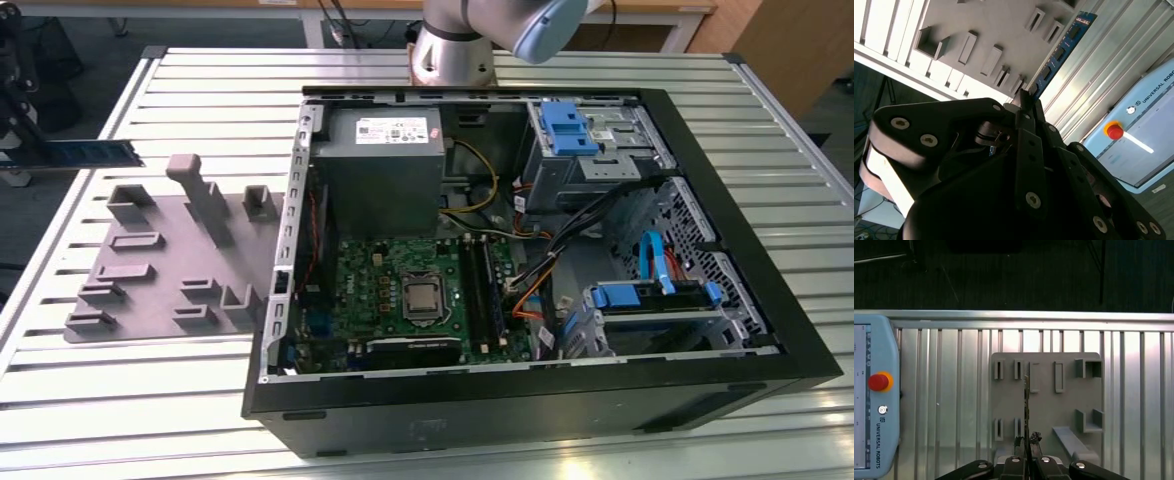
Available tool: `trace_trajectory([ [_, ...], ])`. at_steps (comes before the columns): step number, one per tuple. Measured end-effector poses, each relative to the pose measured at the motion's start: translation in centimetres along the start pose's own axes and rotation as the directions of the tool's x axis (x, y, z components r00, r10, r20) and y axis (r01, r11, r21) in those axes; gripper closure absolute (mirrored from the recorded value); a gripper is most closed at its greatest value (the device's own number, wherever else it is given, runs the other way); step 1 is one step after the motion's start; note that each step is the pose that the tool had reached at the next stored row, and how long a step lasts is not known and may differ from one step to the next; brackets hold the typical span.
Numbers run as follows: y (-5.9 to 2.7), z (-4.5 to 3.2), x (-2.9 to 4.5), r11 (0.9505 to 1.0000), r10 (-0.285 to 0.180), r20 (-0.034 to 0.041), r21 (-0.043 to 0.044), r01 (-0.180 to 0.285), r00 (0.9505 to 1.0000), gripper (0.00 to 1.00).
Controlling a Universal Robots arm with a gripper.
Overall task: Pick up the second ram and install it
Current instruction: 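Pick up the second ram and move it above second insertion slot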
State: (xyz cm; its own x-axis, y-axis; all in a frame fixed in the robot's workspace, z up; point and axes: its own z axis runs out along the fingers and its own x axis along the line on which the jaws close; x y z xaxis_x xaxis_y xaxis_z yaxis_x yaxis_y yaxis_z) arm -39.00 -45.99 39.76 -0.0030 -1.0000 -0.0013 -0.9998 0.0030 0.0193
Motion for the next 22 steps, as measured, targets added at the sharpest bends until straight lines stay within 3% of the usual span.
trace_trajectory([
  [22,-2.78,-0.05,-0.01,1.0,0.0,0.0,0.0,0.0,1.0,0.86],
])
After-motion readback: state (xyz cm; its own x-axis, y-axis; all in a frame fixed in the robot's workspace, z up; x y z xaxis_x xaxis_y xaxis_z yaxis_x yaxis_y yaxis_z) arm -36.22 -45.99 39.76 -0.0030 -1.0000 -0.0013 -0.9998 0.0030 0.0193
